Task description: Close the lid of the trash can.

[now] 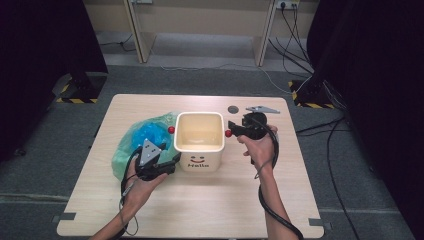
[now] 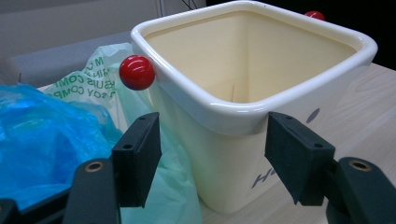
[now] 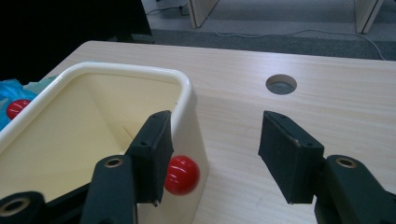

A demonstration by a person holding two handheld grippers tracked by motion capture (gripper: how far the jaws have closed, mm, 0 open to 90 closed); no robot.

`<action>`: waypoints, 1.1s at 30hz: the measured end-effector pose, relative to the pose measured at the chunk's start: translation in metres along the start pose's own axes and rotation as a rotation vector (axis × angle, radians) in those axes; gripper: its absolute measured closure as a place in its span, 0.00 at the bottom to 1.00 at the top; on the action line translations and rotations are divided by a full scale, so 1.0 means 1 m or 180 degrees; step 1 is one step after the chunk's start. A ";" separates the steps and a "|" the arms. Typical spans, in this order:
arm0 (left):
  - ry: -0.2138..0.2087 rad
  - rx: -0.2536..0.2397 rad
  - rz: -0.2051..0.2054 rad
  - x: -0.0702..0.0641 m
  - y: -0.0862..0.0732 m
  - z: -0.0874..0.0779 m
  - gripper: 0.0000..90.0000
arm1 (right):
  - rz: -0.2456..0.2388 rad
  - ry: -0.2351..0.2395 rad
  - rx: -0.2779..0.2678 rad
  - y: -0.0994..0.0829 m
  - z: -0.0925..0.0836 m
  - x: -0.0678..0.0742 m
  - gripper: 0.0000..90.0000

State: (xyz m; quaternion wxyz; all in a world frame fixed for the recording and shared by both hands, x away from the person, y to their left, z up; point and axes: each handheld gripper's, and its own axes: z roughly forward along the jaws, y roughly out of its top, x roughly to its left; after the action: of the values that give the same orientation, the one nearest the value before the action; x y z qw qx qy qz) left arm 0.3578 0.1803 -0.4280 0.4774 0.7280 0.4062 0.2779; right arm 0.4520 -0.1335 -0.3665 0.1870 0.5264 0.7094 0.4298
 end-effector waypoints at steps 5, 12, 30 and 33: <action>-0.0072 -0.0008 -0.0051 -0.002 -0.001 -0.004 0.35 | 0.0100 0.0022 -0.0043 -0.013 -0.009 -0.017 0.45; -0.0215 -0.0033 -0.0120 -0.006 -0.002 -0.013 0.32 | 0.0172 -0.0016 -0.0009 -0.032 -0.013 -0.036 0.42; -0.0540 0.0138 0.0011 -0.014 -0.038 -0.028 0.30 | 0.0072 -0.0108 0.0040 -0.082 -0.025 -0.058 0.36; -0.0548 0.0156 0.0004 -0.013 -0.047 -0.028 0.30 | 0.0085 -0.0103 0.0026 -0.092 -0.029 -0.061 0.35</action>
State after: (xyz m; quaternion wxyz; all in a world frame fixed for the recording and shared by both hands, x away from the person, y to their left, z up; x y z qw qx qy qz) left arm 0.3134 0.1922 -0.4604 0.4924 0.7609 0.3699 0.2045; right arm 0.4004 -0.2075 -0.4360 0.1906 0.5434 0.7009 0.4208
